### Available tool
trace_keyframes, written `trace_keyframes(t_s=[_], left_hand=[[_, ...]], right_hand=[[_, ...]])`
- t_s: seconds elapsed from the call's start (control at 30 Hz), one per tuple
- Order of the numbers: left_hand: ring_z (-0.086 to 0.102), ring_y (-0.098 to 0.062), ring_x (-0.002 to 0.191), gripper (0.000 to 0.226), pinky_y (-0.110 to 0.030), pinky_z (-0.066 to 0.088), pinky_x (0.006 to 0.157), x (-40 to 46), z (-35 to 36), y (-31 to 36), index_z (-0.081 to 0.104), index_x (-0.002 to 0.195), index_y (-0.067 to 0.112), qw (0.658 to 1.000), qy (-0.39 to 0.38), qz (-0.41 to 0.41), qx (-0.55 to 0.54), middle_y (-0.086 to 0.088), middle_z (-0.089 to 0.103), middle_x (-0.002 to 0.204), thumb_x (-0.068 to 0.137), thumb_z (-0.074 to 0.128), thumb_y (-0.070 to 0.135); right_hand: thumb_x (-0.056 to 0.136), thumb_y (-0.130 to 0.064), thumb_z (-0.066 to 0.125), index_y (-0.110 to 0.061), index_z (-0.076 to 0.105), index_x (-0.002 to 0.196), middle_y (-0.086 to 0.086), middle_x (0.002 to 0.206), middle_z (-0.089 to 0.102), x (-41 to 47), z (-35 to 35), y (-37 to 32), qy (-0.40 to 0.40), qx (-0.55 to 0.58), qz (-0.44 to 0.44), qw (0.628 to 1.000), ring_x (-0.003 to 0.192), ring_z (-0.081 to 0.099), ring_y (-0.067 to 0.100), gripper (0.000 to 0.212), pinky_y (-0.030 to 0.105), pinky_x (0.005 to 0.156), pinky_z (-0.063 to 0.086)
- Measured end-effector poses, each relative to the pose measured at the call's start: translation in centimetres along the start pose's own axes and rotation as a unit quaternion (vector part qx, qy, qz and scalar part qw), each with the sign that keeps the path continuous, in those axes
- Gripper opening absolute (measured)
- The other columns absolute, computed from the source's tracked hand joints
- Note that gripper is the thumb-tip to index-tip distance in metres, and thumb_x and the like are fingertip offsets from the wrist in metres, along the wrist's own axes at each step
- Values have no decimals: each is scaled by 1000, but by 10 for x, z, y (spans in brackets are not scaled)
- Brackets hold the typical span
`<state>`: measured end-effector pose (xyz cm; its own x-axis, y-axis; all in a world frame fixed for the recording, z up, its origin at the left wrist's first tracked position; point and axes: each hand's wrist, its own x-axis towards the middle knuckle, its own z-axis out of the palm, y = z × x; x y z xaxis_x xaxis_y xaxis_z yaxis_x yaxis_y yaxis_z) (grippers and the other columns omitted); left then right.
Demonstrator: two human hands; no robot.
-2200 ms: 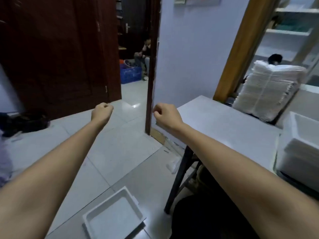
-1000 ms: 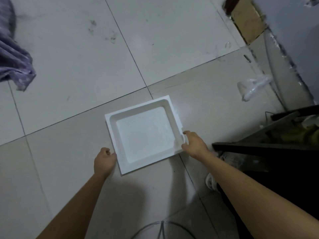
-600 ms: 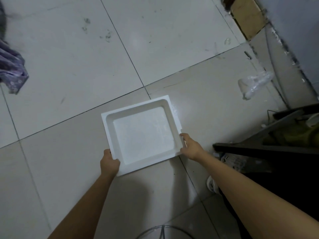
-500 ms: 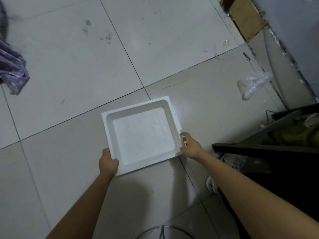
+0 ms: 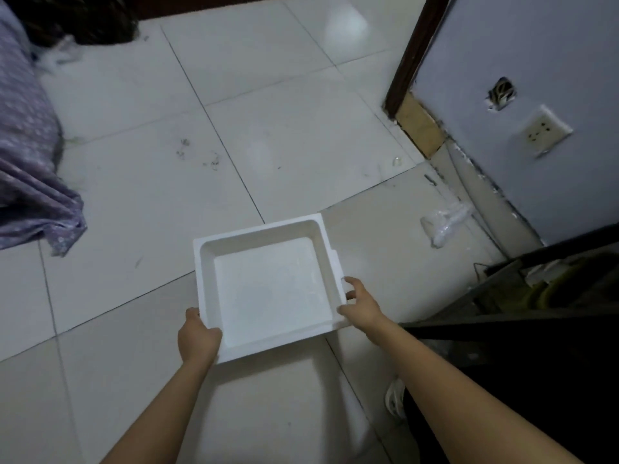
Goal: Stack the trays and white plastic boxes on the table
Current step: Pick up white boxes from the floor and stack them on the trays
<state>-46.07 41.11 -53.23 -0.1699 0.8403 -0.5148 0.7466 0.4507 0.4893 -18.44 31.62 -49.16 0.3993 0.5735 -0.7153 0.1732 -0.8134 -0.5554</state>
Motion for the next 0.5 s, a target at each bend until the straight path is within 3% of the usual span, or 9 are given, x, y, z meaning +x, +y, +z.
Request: trace_keyframes(t_s=[0.17, 0.3, 0.4, 0.5], left_hand=[[60, -39, 86, 27, -37, 46, 68, -20, -44, 51, 47, 105, -1, 998, 50, 38, -8, -25, 62, 101, 79, 54, -1], [61, -42, 89, 25, -41, 50, 73, -37, -88, 91, 45, 104, -1, 995, 72, 71, -3, -26, 62, 101, 81, 53, 2], [60, -42, 86, 24, -45, 53, 74, -49, -128, 127, 44, 101, -1, 991, 89, 101, 4, -26, 61, 98, 81, 55, 8], [60, -43, 90, 25, -41, 48, 73, -63, -173, 163, 47, 102, -2, 983, 117, 138, 11, -29, 61, 102, 83, 56, 10]], right_hand=[[85, 0, 51, -21, 37, 144, 2, 100, 48, -35, -20, -47, 61, 13, -34, 997, 91, 53, 21, 65, 30, 79, 48], [84, 3, 45, -19, 38, 145, 3, 107, 39, -75, -46, -84, 109, -28, -76, 991, 91, 47, 20, 65, 29, 87, 46], [81, 1, 46, -18, 39, 144, 6, 113, 45, -109, -67, -115, 124, -34, -111, 985, 98, 53, 23, 66, 34, 94, 50], [81, -1, 48, -16, 43, 141, 17, 127, 51, -143, -87, -150, 141, -33, -148, 978, 98, 54, 25, 62, 34, 89, 49]])
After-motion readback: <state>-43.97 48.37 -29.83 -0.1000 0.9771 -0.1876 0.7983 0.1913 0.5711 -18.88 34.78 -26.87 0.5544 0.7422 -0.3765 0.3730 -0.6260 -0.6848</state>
